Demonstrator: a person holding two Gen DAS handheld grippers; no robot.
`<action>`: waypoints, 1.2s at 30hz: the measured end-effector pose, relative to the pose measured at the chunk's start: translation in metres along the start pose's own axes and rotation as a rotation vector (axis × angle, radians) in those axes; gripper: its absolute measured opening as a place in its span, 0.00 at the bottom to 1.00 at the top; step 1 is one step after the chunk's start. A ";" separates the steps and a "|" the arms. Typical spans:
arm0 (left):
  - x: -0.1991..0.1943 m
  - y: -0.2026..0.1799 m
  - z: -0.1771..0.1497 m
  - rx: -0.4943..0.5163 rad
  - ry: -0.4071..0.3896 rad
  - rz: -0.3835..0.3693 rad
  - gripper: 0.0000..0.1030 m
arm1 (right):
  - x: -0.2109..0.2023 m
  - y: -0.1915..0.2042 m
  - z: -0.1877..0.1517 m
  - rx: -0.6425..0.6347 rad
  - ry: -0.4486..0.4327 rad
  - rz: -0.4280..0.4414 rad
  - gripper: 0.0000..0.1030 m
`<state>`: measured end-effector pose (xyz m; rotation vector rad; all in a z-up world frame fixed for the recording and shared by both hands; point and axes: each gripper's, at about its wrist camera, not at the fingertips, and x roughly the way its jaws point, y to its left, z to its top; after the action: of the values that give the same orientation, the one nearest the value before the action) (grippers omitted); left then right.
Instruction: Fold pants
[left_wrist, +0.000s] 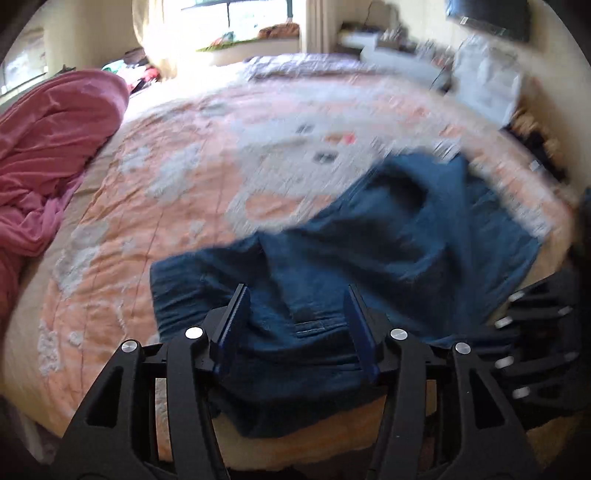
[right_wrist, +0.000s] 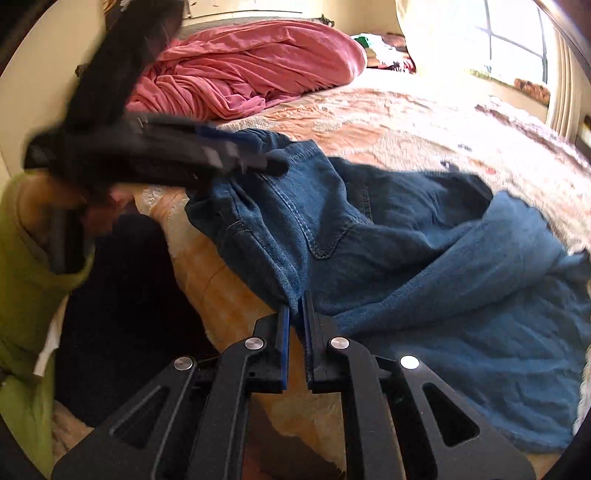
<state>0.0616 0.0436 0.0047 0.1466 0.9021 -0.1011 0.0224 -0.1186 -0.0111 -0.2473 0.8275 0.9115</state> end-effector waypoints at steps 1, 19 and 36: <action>0.006 0.000 -0.007 0.005 0.025 0.011 0.43 | 0.000 -0.002 0.000 0.010 0.000 0.008 0.09; -0.003 0.004 -0.037 -0.004 0.002 -0.024 0.43 | 0.025 -0.035 0.027 0.170 0.092 -0.104 0.45; -0.045 -0.004 -0.025 -0.070 -0.110 -0.111 0.50 | -0.065 -0.079 0.008 0.334 -0.143 -0.150 0.62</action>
<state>0.0141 0.0454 0.0244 0.0254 0.8023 -0.1789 0.0665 -0.2019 0.0306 0.0469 0.8030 0.6311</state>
